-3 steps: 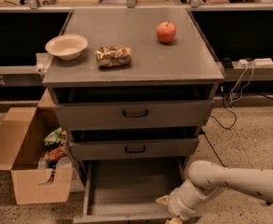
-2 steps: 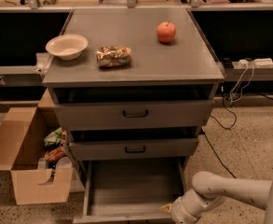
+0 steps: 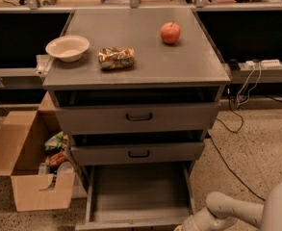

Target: Close bottom drawer

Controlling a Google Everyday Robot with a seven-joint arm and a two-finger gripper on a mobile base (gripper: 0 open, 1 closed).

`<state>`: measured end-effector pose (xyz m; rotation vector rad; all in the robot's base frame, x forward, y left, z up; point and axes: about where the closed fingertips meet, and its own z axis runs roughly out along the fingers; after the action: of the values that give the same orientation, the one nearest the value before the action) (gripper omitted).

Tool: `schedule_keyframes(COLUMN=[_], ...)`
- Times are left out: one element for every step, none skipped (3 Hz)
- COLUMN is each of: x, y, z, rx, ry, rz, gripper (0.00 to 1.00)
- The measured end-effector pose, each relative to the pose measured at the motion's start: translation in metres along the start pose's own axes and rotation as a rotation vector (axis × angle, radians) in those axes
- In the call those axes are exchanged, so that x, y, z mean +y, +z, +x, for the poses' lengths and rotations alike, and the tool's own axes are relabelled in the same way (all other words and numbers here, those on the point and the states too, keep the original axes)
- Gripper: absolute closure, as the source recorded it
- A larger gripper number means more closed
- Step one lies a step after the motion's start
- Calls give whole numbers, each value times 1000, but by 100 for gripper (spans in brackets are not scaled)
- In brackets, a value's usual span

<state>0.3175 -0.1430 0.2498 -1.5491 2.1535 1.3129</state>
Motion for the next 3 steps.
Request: schedule_keyframes(x=[-19,-44,-53], y=[14,19,17], z=[23,45,46], rx=[-31,-82,-87], ry=[14,19,18], rz=[-8,21,36], gripper=[72,97,100])
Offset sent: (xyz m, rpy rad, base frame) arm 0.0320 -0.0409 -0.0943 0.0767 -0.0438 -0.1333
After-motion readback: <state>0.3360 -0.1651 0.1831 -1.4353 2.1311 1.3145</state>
